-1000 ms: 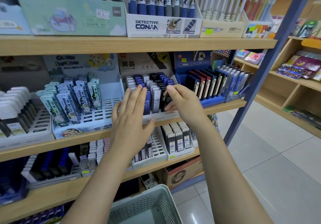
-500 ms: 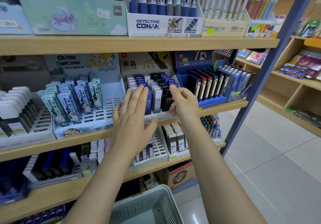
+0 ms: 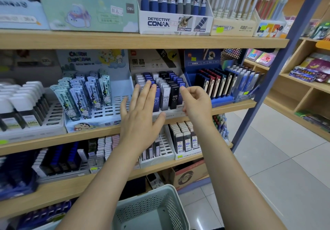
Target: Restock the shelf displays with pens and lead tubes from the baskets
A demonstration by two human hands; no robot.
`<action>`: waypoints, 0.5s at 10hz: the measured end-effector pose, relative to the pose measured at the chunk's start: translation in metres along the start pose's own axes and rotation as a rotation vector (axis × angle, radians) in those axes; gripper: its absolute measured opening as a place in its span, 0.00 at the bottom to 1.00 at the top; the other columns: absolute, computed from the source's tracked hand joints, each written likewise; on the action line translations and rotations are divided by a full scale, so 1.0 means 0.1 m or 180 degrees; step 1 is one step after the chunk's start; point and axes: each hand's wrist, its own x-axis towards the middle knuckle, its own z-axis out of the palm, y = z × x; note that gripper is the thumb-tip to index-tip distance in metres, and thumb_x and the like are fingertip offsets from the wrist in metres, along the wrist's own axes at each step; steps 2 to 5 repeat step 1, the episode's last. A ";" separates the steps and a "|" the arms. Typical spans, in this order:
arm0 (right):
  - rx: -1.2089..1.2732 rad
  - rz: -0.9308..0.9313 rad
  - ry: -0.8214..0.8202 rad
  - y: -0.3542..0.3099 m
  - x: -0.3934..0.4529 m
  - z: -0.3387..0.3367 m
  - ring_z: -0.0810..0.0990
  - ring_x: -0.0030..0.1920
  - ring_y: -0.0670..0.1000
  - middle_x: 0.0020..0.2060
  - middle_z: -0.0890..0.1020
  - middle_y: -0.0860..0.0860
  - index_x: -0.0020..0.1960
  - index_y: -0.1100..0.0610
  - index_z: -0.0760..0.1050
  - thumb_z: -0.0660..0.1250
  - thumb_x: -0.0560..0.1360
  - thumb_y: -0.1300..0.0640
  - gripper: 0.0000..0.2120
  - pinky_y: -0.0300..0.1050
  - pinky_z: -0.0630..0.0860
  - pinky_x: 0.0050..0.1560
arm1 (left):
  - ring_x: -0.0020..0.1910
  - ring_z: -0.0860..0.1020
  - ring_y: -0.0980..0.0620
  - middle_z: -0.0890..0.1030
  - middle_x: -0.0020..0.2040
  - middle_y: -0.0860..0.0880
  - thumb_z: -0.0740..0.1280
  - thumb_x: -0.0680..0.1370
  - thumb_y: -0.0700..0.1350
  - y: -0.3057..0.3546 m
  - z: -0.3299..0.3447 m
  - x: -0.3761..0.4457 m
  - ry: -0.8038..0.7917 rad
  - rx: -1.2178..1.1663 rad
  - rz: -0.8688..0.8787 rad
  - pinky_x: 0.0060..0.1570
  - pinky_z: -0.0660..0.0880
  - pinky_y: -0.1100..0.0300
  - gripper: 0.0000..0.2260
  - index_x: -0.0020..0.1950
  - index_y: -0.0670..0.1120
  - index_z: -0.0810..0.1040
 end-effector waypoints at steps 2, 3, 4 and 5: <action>0.0040 -0.0147 -0.0013 -0.13 -0.19 -0.06 0.75 0.33 0.47 0.35 0.77 0.52 0.48 0.56 0.78 0.67 0.79 0.52 0.07 0.45 0.74 0.38 | 0.80 0.39 0.58 0.40 0.81 0.58 0.53 0.83 0.61 -0.02 -0.17 -0.13 0.0166 0.0074 0.0086 0.77 0.37 0.47 0.32 0.83 0.54 0.44; 0.0040 -0.0147 -0.0013 -0.13 -0.19 -0.06 0.75 0.33 0.47 0.35 0.77 0.52 0.48 0.56 0.78 0.67 0.79 0.52 0.07 0.45 0.74 0.38 | 0.80 0.39 0.58 0.40 0.81 0.58 0.53 0.83 0.61 -0.02 -0.17 -0.13 0.0166 0.0074 0.0086 0.77 0.37 0.47 0.32 0.83 0.54 0.44; 0.0040 -0.0147 -0.0013 -0.13 -0.19 -0.06 0.75 0.33 0.47 0.35 0.77 0.52 0.48 0.56 0.78 0.67 0.79 0.52 0.07 0.45 0.74 0.38 | 0.80 0.39 0.58 0.40 0.81 0.58 0.53 0.83 0.61 -0.02 -0.17 -0.13 0.0166 0.0074 0.0086 0.77 0.37 0.47 0.32 0.83 0.54 0.44; 0.0040 -0.0147 -0.0013 -0.13 -0.19 -0.06 0.75 0.33 0.47 0.35 0.77 0.52 0.48 0.56 0.78 0.67 0.79 0.52 0.07 0.45 0.74 0.38 | 0.80 0.39 0.58 0.40 0.81 0.58 0.53 0.83 0.61 -0.02 -0.17 -0.13 0.0166 0.0074 0.0086 0.77 0.37 0.47 0.32 0.83 0.54 0.44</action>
